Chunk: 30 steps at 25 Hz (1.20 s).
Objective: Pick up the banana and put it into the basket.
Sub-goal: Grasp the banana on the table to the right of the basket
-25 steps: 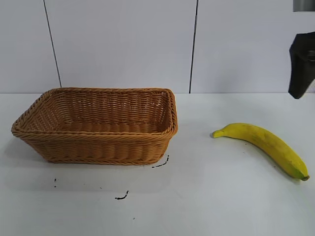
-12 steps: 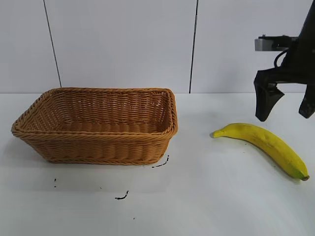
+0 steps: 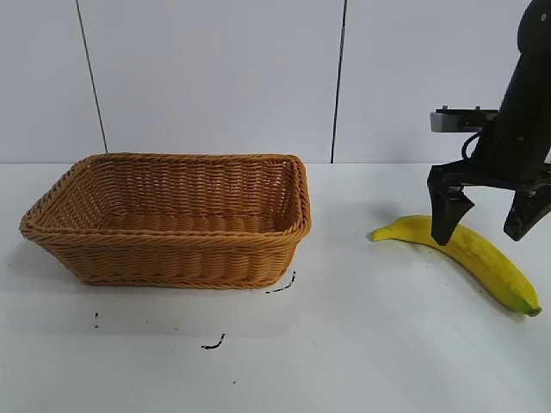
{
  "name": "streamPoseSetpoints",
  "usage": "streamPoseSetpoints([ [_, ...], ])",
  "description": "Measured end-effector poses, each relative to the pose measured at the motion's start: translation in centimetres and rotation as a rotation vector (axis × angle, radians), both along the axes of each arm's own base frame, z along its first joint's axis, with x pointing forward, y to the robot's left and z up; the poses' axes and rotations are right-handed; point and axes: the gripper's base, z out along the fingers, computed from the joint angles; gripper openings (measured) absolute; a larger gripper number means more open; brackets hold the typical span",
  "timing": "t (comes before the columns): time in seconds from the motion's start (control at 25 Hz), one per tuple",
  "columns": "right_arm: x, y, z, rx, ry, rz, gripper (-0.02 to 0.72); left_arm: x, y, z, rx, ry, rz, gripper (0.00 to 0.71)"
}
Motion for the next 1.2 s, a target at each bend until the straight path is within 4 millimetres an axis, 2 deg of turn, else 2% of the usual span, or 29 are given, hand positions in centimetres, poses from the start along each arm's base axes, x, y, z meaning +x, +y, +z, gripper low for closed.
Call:
streamPoseSetpoints([
  [0.48,0.6,-0.5,0.0,-0.059,-0.062,-0.041,0.690,0.0,0.0,0.0,0.000,0.000,0.000,0.693],
  [0.8,0.6,-0.5,-1.7,-0.063,-0.022,-0.044,0.690,0.0,0.0,0.0,0.000,0.001,0.000,0.693],
  [1.08,0.6,-0.5,-1.8,-0.062,-0.021,-0.047,0.688,0.0,0.0,0.0,0.000,0.000,0.000,0.693],
  [1.16,0.6,-0.5,-1.8,-0.060,-0.021,-0.061,0.642,0.0,0.0,0.0,0.000,0.000,0.000,0.693],
  [1.2,0.6,-0.5,-1.8,-0.059,-0.021,-0.071,0.589,0.0,0.0,0.0,0.000,0.000,0.000,0.693],
])
